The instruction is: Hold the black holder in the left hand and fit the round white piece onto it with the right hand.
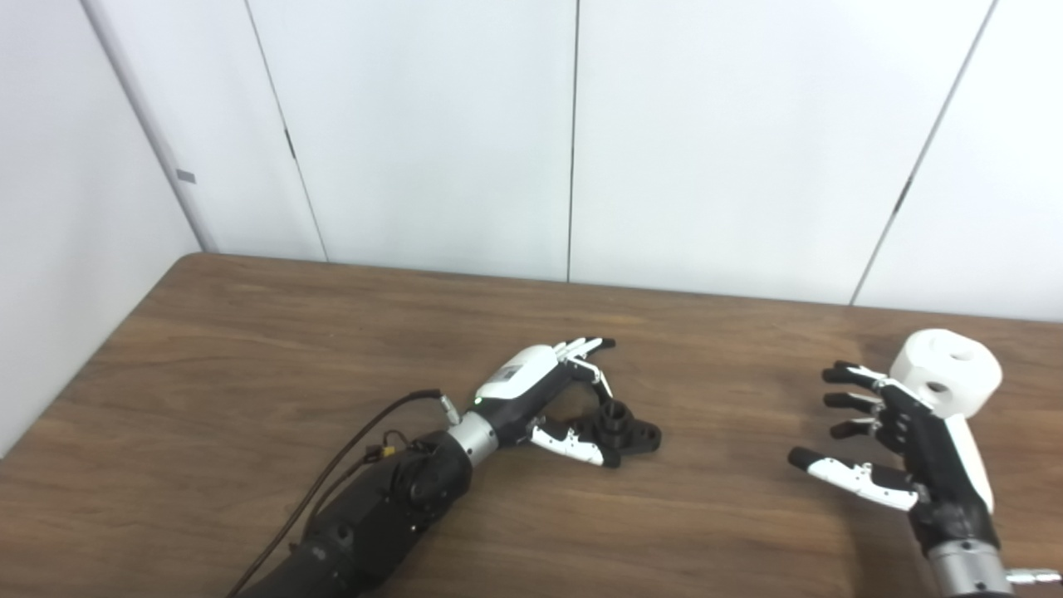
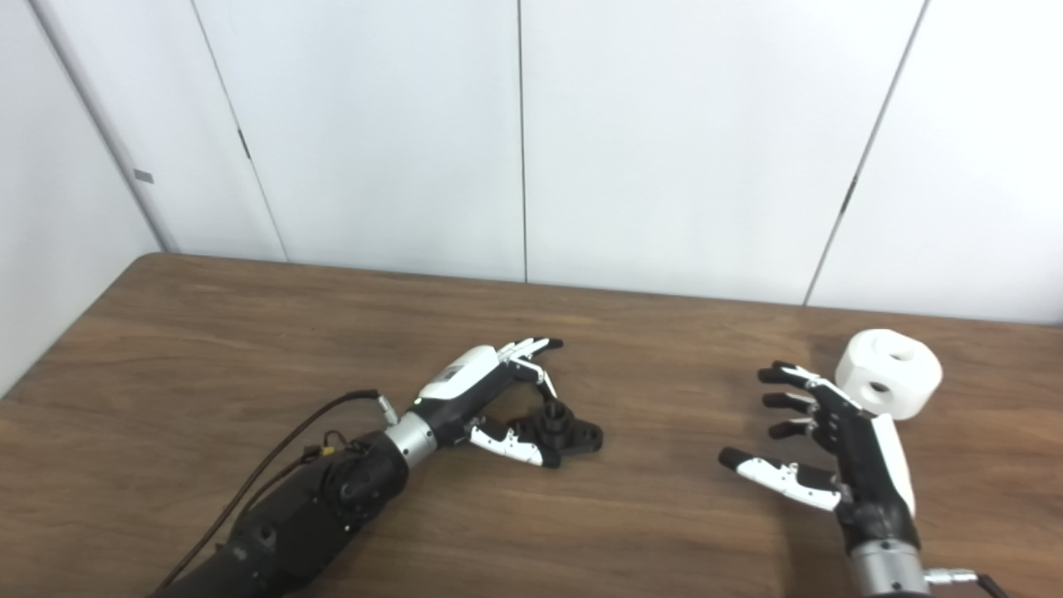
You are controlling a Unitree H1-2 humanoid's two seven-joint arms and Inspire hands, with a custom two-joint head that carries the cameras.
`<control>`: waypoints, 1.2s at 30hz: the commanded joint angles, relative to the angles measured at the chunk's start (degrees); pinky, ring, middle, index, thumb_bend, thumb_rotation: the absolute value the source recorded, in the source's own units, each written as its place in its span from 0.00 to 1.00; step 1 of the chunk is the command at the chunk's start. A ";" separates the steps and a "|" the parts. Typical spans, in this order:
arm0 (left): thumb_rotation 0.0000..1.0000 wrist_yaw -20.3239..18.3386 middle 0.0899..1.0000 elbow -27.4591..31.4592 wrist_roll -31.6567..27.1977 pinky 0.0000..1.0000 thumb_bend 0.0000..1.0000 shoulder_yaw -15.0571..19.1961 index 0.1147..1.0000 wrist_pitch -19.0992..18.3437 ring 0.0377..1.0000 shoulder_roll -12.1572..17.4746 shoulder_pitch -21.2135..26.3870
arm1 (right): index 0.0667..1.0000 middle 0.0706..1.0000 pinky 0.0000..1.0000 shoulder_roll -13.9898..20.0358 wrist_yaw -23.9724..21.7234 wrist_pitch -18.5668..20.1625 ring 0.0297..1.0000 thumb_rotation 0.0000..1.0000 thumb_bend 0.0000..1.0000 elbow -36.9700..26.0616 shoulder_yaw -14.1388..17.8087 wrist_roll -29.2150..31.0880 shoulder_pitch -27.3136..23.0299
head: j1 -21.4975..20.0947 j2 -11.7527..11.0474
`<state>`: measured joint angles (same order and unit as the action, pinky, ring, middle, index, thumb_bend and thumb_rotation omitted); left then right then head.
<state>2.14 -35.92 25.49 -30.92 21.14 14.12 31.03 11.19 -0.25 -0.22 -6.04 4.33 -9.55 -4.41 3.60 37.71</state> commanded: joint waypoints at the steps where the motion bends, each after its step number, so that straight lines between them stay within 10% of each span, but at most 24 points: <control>1: 0.06 -5.40 0.96 -3.67 4.67 1.00 0.52 -5.41 0.41 -0.49 1.00 -4.30 -3.85 | 0.67 0.82 0.54 0.54 0.15 -0.75 0.70 0.16 0.71 -2.74 -0.05 -0.21 -1.56 | -0.99 0.45; 9: 0.06 -5.24 0.96 -6.14 5.23 1.00 0.52 -6.29 0.41 -0.37 1.00 -4.19 -2.56 | 0.67 0.82 0.53 0.45 -0.09 1.36 0.69 0.17 0.71 -5.09 -0.39 -0.35 -2.60 | -6.94 0.65; 13: 0.06 -4.67 0.96 -8.62 5.74 1.00 0.52 -6.77 0.41 1.17 1.00 -3.09 -1.52 | 0.67 0.81 0.54 2.19 -1.33 3.43 0.69 0.18 0.71 -9.06 -1.50 -2.90 -4.69 | -19.05 -1.59; 24: 0.06 -2.51 0.95 -14.17 2.50 1.00 0.52 -7.64 0.42 5.76 1.00 0.13 -0.57 | 0.68 0.80 0.62 13.05 -3.12 11.32 0.74 0.19 0.70 -7.71 -8.71 -39.34 -17.52 | -35.29 -9.23; 36: 0.06 -0.87 0.95 -16.45 -0.16 1.00 0.52 -11.23 0.42 5.78 1.00 2.10 -0.12 | 0.71 0.89 0.73 24.08 -17.44 19.17 0.85 0.29 0.85 1.60 -10.89 -52.07 -28.97 | -39.21 -13.10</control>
<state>5.96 -45.61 21.93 -38.61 27.68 15.19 36.56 32.93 -16.31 18.01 -4.08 -6.70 -60.24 -29.70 -35.24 24.87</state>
